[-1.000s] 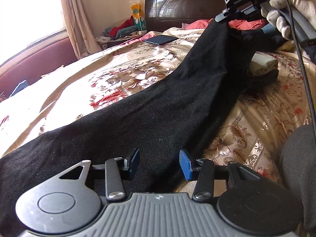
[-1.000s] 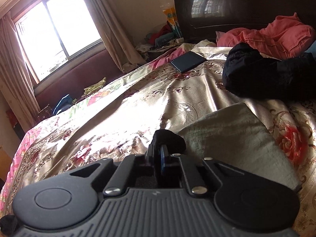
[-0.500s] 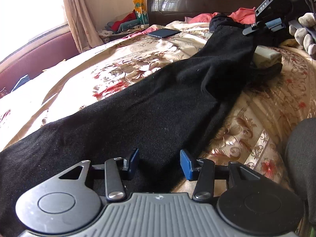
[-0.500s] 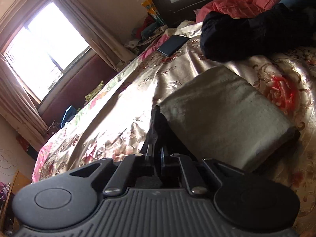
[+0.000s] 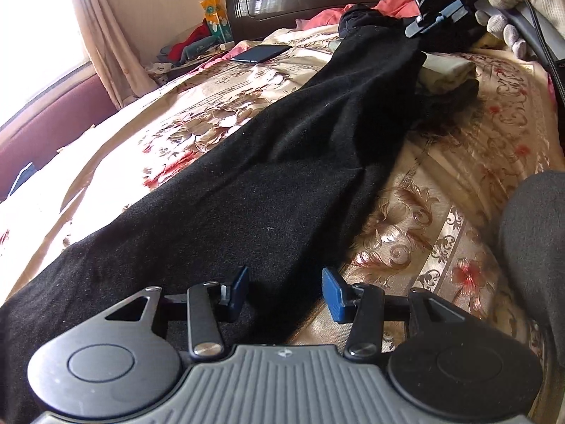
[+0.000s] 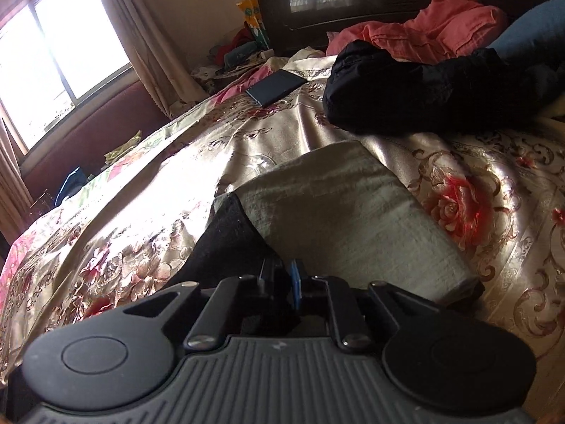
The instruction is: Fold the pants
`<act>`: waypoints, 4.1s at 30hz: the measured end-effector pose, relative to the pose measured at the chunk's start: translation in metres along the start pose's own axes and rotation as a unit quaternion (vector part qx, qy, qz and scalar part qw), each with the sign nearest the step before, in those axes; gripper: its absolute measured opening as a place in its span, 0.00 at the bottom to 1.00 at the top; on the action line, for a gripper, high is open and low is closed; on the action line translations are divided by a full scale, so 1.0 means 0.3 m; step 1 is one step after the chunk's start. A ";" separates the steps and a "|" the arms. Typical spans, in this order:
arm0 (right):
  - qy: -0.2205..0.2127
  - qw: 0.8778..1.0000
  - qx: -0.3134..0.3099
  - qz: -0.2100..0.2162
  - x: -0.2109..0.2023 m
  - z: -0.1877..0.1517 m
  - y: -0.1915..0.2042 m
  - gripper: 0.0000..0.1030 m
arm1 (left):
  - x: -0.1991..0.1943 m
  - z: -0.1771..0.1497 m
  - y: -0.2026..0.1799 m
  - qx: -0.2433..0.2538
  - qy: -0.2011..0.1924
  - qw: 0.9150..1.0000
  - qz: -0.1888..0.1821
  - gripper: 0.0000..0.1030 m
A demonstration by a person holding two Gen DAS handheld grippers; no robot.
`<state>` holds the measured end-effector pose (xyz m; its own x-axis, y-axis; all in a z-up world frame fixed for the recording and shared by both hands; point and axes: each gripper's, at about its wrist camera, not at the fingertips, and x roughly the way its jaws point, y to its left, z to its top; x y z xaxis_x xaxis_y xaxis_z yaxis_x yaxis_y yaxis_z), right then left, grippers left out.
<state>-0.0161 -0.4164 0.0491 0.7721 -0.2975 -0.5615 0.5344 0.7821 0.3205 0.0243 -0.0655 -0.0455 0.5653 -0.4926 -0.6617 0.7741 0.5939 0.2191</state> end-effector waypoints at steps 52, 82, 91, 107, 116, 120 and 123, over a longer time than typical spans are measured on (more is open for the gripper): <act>0.233 0.944 0.128 0.196 0.171 -0.241 0.119 0.02 | 0.023 0.068 -0.018 0.029 0.000 0.999 -0.037 0.27; 0.206 0.919 0.191 0.276 0.119 -0.212 0.158 0.05 | 0.066 0.106 -0.127 0.089 -0.037 0.993 0.064 0.19; 0.224 0.942 0.156 0.194 0.196 -0.310 0.115 0.06 | 0.071 0.085 -0.112 0.076 -0.002 0.997 0.006 0.18; 0.170 0.958 0.146 0.180 0.150 -0.314 0.102 0.05 | 0.054 0.072 -0.102 0.082 0.005 0.996 -0.022 0.18; 0.094 0.953 0.229 0.176 0.145 -0.244 -0.017 0.16 | 0.052 0.058 -0.087 0.076 0.003 0.997 -0.020 0.21; 0.092 0.946 0.250 0.185 0.146 -0.233 -0.044 0.09 | 0.054 0.058 -0.096 0.077 0.002 0.997 -0.014 0.21; 0.062 0.967 0.178 0.169 0.086 -0.228 0.005 0.09 | 0.056 0.056 -0.092 0.075 0.001 0.997 -0.017 0.21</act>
<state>-0.0190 -0.3855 -0.0172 0.8882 0.0278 -0.4586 0.3598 0.5788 0.7319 0.0173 -0.1008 -0.0508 0.5382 -0.5087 -0.6720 0.8262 0.4760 0.3013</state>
